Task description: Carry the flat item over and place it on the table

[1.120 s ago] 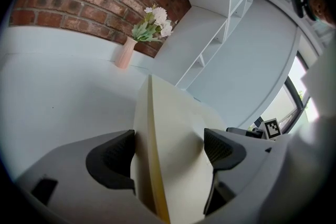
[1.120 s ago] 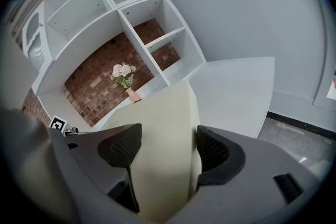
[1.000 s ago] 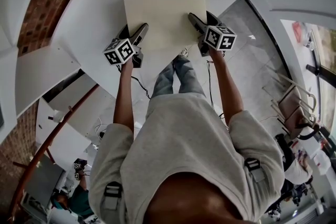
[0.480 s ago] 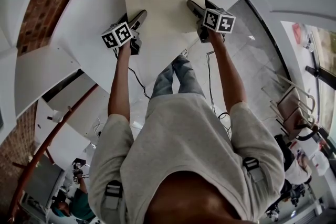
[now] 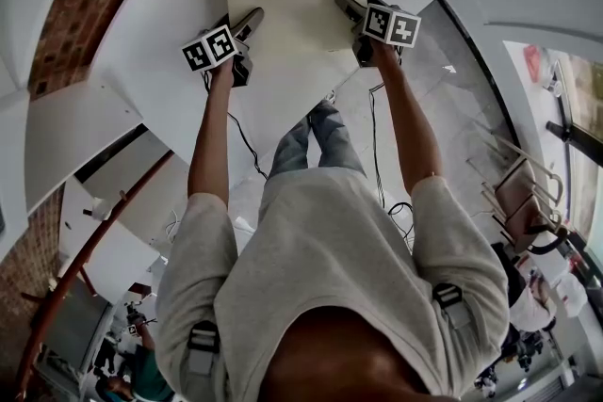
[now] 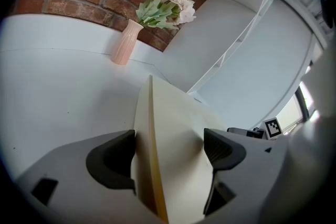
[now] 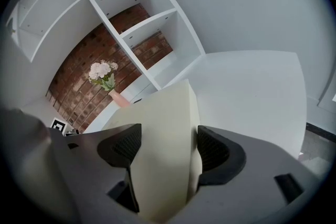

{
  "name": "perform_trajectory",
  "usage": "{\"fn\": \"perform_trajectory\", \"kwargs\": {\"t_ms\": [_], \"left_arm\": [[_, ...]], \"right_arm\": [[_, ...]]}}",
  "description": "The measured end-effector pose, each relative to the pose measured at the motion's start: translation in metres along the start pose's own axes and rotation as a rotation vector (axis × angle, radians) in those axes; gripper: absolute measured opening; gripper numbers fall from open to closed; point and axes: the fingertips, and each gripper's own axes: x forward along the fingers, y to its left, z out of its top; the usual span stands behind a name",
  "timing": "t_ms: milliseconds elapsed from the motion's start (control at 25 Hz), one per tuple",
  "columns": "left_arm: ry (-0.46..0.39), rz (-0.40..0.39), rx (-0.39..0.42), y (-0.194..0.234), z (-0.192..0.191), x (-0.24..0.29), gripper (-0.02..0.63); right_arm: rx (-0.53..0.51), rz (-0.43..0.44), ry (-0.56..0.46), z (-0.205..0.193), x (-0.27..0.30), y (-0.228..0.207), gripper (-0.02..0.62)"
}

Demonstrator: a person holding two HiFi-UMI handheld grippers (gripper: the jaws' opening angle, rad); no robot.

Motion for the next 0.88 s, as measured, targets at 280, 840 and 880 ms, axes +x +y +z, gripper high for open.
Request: {"fn": "perform_trajectory", "kwargs": {"t_ms": [280,840,880], "left_arm": [[-0.007,-0.005,-0.016,0.004,-0.0005,0.0032,0.422],[-0.022,-0.025,-0.017,0.002,0.0012,0.0002,0.423],[-0.031,-0.016,-0.009,0.0031,0.0036,-0.0026,0.423]], "right_arm": [[-0.003,0.013,0.003,0.0005,0.0029,-0.0016,0.348],[0.011,0.03,0.01,0.0003,-0.0007,0.001,0.348],[0.003,0.022,0.008,0.001,-0.0013,0.002,0.348]]}}
